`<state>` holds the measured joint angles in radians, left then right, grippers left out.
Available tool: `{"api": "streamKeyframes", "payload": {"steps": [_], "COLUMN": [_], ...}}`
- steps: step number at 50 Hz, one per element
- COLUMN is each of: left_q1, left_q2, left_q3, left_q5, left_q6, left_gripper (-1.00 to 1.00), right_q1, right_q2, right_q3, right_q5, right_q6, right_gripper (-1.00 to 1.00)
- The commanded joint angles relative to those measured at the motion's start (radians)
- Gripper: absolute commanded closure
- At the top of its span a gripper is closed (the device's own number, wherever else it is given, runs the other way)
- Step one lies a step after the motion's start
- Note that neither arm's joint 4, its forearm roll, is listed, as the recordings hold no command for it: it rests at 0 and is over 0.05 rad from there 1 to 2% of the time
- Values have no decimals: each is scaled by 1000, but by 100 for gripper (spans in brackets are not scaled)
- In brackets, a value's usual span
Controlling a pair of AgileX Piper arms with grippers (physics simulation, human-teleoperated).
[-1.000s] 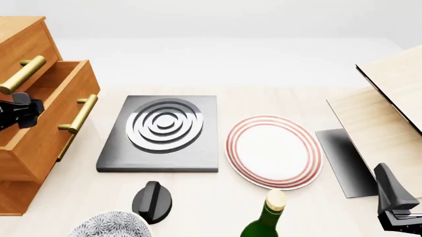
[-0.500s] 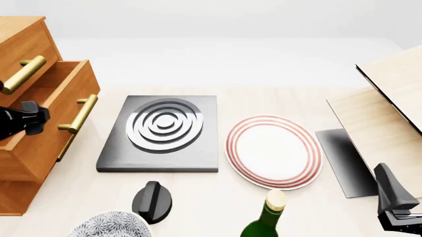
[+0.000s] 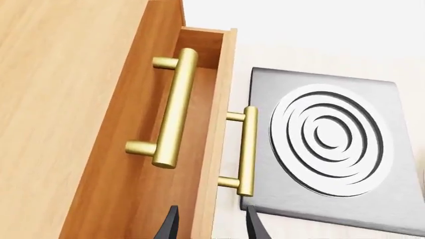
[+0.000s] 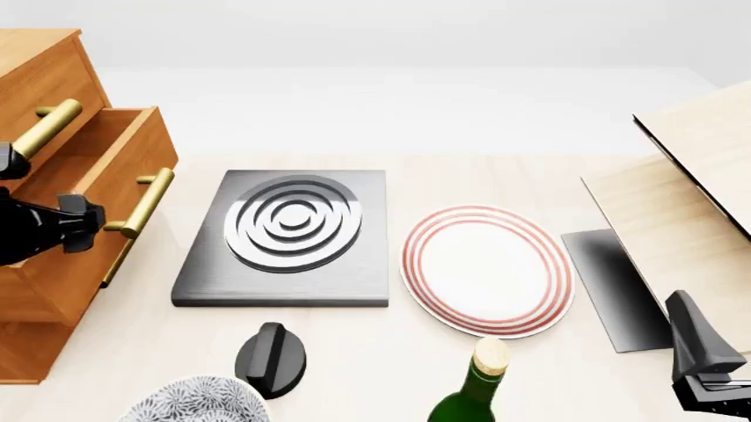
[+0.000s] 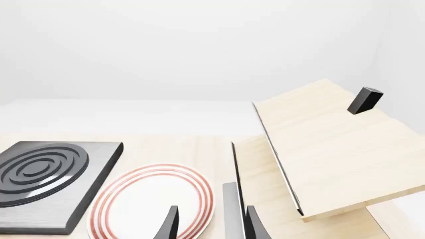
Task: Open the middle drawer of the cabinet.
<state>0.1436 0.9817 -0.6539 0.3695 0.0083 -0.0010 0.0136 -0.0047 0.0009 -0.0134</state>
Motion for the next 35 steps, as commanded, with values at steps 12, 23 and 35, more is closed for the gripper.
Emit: {"api": "streamKeyframes", "payload": {"steps": [12, 23, 35], "left_q1": [-50, -69, -78], "left_q2": [7, 18, 24], "left_q3": [16, 27, 35], "left_q5": [-2, -10, -19], "left_q6": [-13, -18, -19], "left_gripper": [-100, -100, -100], "right_q1": [1, 1, 1], "right_q2": [-3, -3, -3], "right_q3": [0, 0, 0], "right_q5": [0, 0, 0], "right_q6": [2, 2, 2], "right_gripper": [-100, -100, -100]}}
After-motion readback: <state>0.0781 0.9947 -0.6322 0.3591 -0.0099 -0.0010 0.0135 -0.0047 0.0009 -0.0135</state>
